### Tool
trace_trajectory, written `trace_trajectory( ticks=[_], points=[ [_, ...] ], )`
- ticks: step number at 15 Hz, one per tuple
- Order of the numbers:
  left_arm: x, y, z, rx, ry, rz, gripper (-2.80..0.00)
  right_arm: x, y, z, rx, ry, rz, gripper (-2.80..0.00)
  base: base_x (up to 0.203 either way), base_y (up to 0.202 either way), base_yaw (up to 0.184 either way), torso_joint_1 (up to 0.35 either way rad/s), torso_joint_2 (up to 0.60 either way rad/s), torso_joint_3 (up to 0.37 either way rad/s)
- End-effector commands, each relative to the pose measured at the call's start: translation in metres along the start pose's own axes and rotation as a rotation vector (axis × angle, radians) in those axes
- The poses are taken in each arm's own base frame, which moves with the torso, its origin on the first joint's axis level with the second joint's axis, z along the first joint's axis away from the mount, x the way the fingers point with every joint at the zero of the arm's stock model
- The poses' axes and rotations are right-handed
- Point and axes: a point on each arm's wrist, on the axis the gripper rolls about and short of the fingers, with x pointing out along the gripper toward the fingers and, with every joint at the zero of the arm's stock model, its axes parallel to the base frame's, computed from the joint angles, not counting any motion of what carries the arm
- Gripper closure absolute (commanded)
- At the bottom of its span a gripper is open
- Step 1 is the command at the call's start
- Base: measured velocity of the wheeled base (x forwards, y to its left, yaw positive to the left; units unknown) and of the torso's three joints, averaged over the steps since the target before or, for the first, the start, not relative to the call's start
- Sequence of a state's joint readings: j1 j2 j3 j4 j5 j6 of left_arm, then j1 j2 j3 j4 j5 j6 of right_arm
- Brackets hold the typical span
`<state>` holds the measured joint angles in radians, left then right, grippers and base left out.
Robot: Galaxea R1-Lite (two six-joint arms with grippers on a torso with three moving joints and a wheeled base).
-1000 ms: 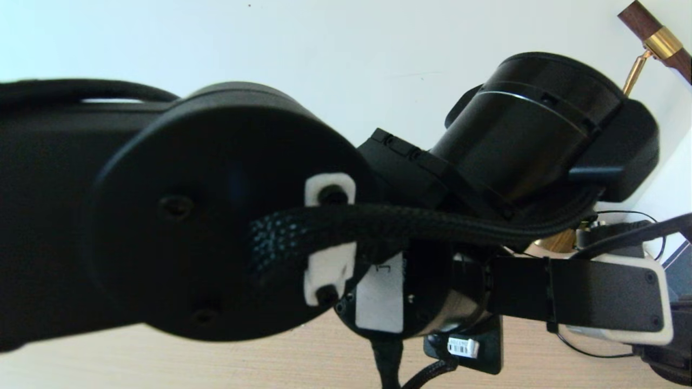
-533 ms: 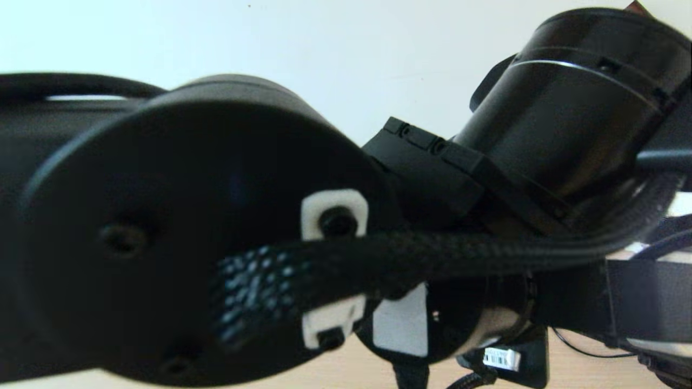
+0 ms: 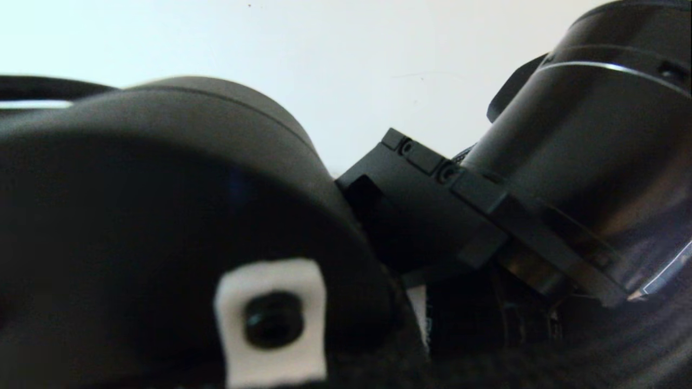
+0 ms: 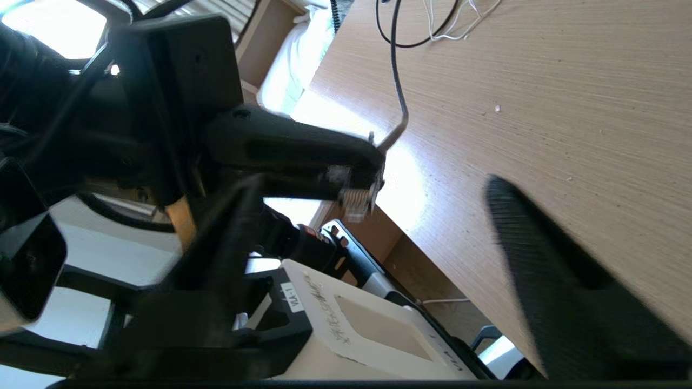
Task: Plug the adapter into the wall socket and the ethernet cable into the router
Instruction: Hand it to the other hand
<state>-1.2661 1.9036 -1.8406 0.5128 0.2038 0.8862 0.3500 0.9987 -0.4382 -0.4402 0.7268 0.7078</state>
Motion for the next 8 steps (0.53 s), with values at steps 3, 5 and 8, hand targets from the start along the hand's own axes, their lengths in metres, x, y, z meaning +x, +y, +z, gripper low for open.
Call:
trace_trajectory(
  ticks=[3, 5, 8],
  points=[
    [-0.0011, -0.0025, 0.0033, 0.012, -0.008, -0.006, 0.0, 0.0006, 0.0002, 0.0006, 0.002, 0.003, 0.006, 0.0, 0.0, 0.0, 0.0, 0.0, 0.0, 0.0],
    [-0.0006, -0.0035, 0.0041, 0.015, -0.01, -0.009, 0.0, 0.0009, 0.0, 0.0006, 0.003, 0.004, 0.005, 0.0, 0.0, 0.0, 0.0, 0.0, 0.0, 0.0],
    [-0.0002, -0.0055, 0.0055, 0.019, -0.012, -0.015, 0.0, 0.0008, -0.0002, 0.0004, 0.004, 0.004, 0.005, 0.0, 0.0, 0.0, 0.0, 0.0, 0.0, 0.0]
  ],
)
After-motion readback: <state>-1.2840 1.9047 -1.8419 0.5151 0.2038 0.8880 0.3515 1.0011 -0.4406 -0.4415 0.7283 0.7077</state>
